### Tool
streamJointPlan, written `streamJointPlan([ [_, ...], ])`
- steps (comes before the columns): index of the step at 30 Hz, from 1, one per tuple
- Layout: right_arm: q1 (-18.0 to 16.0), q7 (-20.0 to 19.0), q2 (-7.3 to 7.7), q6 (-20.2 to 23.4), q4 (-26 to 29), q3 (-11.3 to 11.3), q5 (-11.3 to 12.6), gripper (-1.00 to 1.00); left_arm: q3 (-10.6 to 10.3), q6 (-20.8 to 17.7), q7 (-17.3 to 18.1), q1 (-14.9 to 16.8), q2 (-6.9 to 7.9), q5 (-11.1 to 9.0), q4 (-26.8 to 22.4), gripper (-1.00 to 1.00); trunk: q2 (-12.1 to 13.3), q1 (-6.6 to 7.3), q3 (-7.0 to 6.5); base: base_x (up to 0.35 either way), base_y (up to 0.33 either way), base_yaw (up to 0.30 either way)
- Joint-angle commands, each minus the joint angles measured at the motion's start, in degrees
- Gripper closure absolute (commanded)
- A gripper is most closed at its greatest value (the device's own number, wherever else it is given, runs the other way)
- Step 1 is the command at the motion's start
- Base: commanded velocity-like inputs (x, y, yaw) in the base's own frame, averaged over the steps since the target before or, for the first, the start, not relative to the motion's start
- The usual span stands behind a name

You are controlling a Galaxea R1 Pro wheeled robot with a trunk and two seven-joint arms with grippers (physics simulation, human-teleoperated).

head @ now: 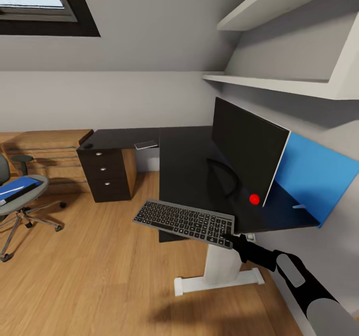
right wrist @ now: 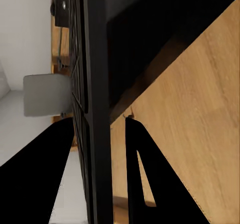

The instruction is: In the bedroom, organize the workspace by keeping the computer under the desk, ensuring the monitor is on the desk, placing the keyboard on the desk next to the monitor, placing the mouse on the desk next to the keyboard, moving the folder from the swivel chair onto the desk next to the mouse, stacking the notebook on top of the folder with the pen on top of the notebook, and positioning the swivel chair next to the desk.

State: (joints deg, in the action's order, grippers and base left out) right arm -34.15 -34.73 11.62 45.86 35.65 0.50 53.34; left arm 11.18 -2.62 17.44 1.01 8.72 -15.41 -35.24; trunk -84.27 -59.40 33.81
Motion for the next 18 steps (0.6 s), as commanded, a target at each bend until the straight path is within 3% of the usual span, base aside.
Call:
streamJointPlan([
  [1,-0.04,-0.40,-0.10,0.21,0.00,0.10,0.10,1.00,0.16,-0.28,0.26,0.03,-0.02,-0.50,0.00,-1.00,0.39,0.23,-0.13,0.000,0.000,0.000],
  [5,-0.04,-1.12,-0.39,0.03,0.02,-0.10,0.08,1.00,0.16,-0.26,-0.98,0.03,-0.02,-0.50,0.00,-1.00,1.99,1.11,-0.85,0.000,0.000,0.000],
  [10,-0.04,-1.33,-0.88,-0.08,0.12,-1.58,-0.06,1.00,0.23,2.03,-6.15,0.01,-0.37,-0.51,0.00,-1.00,4.00,2.21,-1.75,0.000,0.000,0.000],
  [13,-0.04,-1.37,-1.12,-0.15,0.24,-2.31,-0.07,1.00,0.30,7.68,-9.09,-0.02,-1.58,-0.50,0.01,-1.00,5.20,2.87,-2.29,0.000,0.000,0.000],
  [17,-0.04,-1.39,-2.31,-0.23,0.38,-2.64,-0.15,1.00,0.28,19.50,-16.28,0.00,-3.33,-0.44,1.80,-1.00,6.81,3.74,-3.00,0.000,0.000,0.000],
  [18,-0.04,-1.39,-2.56,-0.27,0.41,-2.66,-0.16,1.00,0.27,20.76,-17.14,0.00,-3.50,-0.43,2.04,-1.00,7.21,3.96,-3.18,0.000,0.000,0.000],
])
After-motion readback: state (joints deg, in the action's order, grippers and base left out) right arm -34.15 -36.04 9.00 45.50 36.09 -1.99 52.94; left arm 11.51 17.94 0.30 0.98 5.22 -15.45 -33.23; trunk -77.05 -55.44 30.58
